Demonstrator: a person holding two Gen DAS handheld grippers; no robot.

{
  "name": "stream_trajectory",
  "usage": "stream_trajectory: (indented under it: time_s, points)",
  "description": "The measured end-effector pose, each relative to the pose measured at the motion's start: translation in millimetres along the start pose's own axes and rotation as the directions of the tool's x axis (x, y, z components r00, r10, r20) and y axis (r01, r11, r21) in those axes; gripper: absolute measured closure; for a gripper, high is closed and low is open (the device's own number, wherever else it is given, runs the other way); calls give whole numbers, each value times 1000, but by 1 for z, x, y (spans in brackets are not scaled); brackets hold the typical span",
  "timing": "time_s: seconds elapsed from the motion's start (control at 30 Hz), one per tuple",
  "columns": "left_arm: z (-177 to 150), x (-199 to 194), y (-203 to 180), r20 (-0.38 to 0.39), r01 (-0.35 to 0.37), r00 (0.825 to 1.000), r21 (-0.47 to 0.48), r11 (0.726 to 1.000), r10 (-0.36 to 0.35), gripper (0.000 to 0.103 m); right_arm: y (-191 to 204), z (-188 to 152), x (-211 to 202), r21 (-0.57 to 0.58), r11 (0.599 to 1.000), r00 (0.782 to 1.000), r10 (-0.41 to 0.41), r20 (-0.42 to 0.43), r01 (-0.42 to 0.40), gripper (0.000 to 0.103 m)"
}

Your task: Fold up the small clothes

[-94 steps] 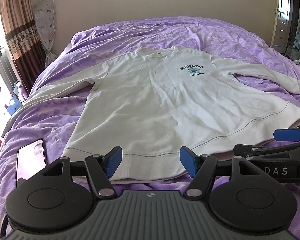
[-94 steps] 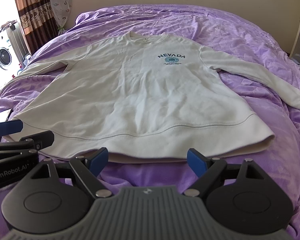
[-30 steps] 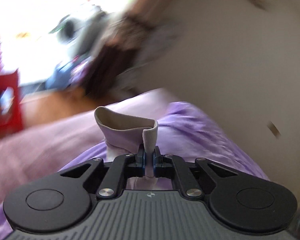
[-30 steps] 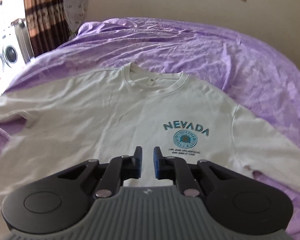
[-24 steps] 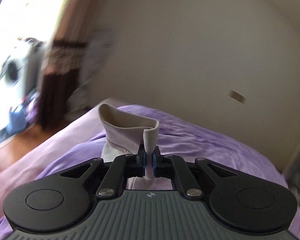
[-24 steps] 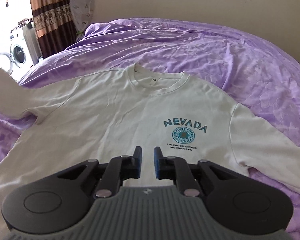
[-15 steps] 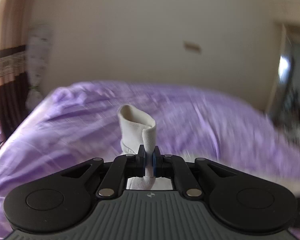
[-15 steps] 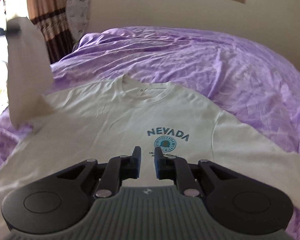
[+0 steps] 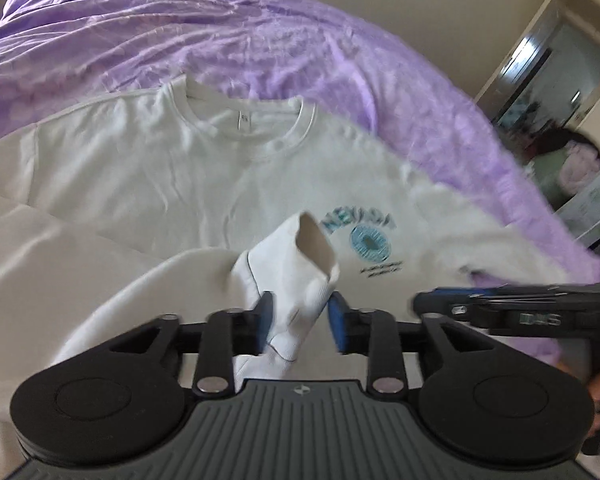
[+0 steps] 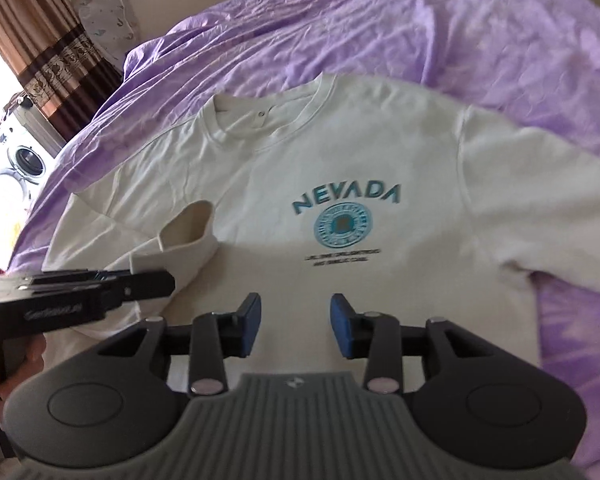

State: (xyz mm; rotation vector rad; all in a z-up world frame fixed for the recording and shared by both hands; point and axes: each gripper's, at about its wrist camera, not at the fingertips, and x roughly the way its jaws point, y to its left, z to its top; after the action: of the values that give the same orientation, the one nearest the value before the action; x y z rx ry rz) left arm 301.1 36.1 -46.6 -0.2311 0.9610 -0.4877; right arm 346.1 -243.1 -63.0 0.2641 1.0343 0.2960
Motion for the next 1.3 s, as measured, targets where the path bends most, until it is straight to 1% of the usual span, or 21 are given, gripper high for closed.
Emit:
stream_trajectory:
  time_s: [0.03,0.1,0.13,0.2,0.27,0.33,0.37,0.4,0.47,0.57,0.67,0.77,0.87,0.93,0.97,1.0,1.07,1.13,1.17,1.23,1.3]
  points:
    - [2,-11,4,14,31,999,-6,999,-31,49,0,4,2,23,999,1000,23,-12,-23,62]
    - [8,-32,14,44,64,997,-13,998,-63,47,0,10,6,74,995,997,72,-27,-69,55]
    - [10,-43,18,64,49,997,-8,999,-49,47,1,14,8,100,991,995,91,-33,-87,54]
    - [17,-55,24,95,-19,995,8,1000,19,47,7,20,12,131,985,992,117,-43,-111,54]
    - [18,-71,36,117,-99,989,35,994,95,47,16,23,16,116,988,993,112,-44,-106,54]
    - [16,-81,52,113,-176,979,33,984,171,47,25,24,23,95,990,992,112,-57,-107,57]
    - [14,-85,60,107,-199,975,25,980,195,47,26,23,27,94,990,991,116,-66,-109,59]
    - [11,-89,70,99,-218,971,9,976,216,49,28,22,31,96,989,990,120,-75,-113,65]
    - [3,-95,86,91,-242,966,-23,970,243,53,29,20,39,106,988,989,122,-87,-113,73]
    - [-8,-100,110,72,-274,957,-85,958,280,56,30,18,53,103,990,990,109,-89,-99,73]
    - [-17,-98,128,46,-280,957,-114,953,287,59,28,18,64,109,990,990,101,-102,-90,73]
    - [-22,-93,135,36,-290,955,-116,950,296,64,30,16,68,110,988,985,123,-117,-110,88]
    - [-24,-91,137,41,-279,957,-125,952,286,64,36,15,63,95,986,982,144,-121,-133,88]
    - [-25,-90,137,41,-273,959,-127,954,280,64,38,14,60,75,990,985,129,-118,-120,85]
    - [-26,-90,137,42,-273,959,-126,954,280,64,39,13,62,69,991,985,119,-123,-111,79]
    - [-26,-90,137,44,-274,959,-124,954,281,64,38,11,64,69,991,984,119,-135,-111,78]
    - [-26,-90,137,42,-278,958,-129,952,285,64,36,7,70,66,992,982,116,-148,-107,78]
    - [-27,-91,138,43,-282,956,-137,950,290,64,33,3,73,72,991,979,126,-157,-116,88]
    - [-27,-92,138,42,-281,956,-139,949,289,65,34,1,72,74,990,980,128,-155,-117,103]
    - [-28,-92,139,40,-287,955,-141,947,295,68,37,2,63,50,990,982,135,-134,-129,103]
    - [-28,-92,140,34,-299,951,-142,944,306,71,45,6,45,-14,991,987,134,-85,-136,103]
